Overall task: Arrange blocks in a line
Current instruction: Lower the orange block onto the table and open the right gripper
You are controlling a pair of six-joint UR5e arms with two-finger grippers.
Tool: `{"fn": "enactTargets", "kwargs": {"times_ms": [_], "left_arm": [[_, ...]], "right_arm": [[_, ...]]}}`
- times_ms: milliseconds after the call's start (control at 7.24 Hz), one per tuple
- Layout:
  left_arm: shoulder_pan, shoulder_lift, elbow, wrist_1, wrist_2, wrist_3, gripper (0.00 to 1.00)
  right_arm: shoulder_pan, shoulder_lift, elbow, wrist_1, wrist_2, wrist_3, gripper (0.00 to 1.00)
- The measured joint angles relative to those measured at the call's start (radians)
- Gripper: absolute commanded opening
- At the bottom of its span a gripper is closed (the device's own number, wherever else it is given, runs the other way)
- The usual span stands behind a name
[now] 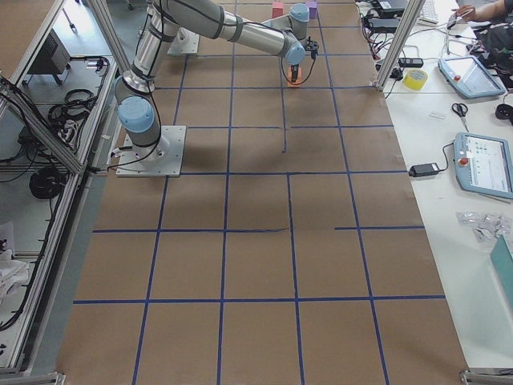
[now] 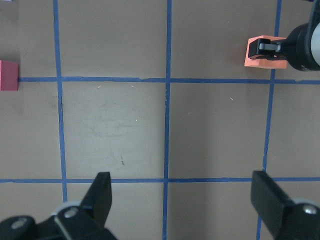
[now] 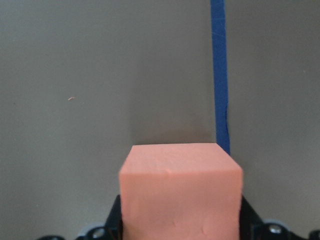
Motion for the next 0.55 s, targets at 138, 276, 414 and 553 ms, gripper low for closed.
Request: {"fn": "enactTargets", "kwargs": {"times_ms": [138,276,414,553], "left_arm": [[0.0,0.0,0.0,0.0,0.0,0.0,1.0],[0.0,0.0,0.0,0.0,0.0,0.0,1.0],[0.0,-0.001,0.0,0.0,-0.001,-0.001,1.0],[0.0,-0.001,0.0,0.0,-0.001,-0.002,1.0]], "right_arm": [[0.0,-0.002,0.0,0.002,0.002,0.003,1.0],[0.004,-0.006,-0.003,0.005,0.004,0.015,1.0],[0.008,-0.021,-0.013,0.019,0.003,0.036,1.0],[0.003,-0.056,-0.025,0.056,0.001,0.041,1.0]]}}
